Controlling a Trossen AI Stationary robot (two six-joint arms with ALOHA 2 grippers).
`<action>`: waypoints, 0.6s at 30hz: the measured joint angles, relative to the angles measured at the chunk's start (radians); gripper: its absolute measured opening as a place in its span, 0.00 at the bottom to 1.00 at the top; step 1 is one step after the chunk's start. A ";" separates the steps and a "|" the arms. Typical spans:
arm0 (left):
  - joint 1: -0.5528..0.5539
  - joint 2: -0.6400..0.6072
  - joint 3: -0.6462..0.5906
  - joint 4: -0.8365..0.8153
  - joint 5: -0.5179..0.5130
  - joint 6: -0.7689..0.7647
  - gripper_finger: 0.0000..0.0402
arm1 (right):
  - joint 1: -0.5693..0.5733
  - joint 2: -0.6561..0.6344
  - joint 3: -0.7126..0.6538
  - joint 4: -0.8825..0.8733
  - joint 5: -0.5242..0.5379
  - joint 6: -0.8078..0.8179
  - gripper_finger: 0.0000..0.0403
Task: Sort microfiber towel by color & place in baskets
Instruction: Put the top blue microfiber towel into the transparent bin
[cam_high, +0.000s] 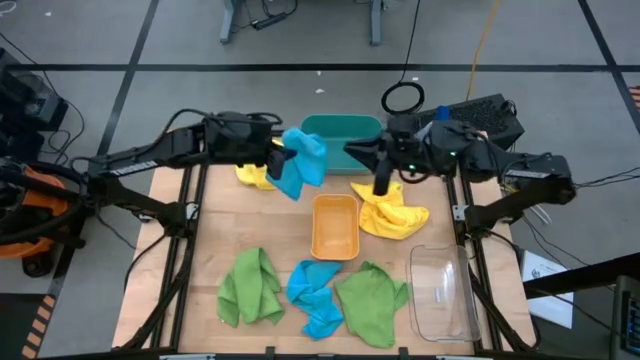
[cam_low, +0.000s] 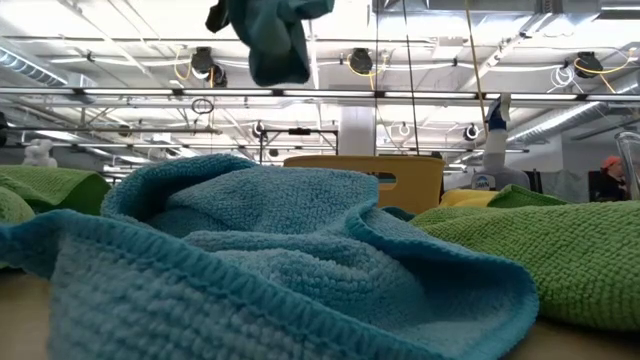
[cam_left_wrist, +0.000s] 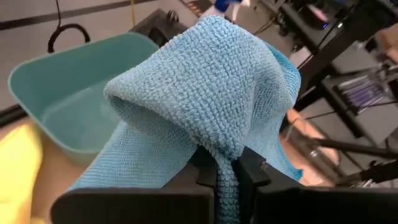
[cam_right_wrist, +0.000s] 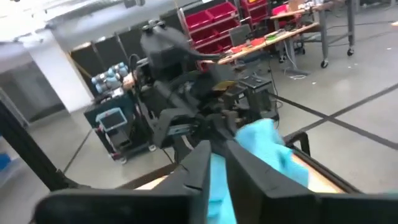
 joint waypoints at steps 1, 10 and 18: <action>0.003 0.000 0.009 0.000 0.005 -0.001 0.04 | 0.004 0.034 0.053 -0.030 0.003 -0.018 0.16; 0.010 -0.004 0.058 0.000 0.015 -0.026 0.04 | 0.070 0.293 0.471 -0.366 0.135 -0.054 0.48; -0.012 -0.031 0.081 -0.001 0.036 -0.078 0.04 | 0.151 0.423 0.628 -0.525 0.333 -0.048 0.70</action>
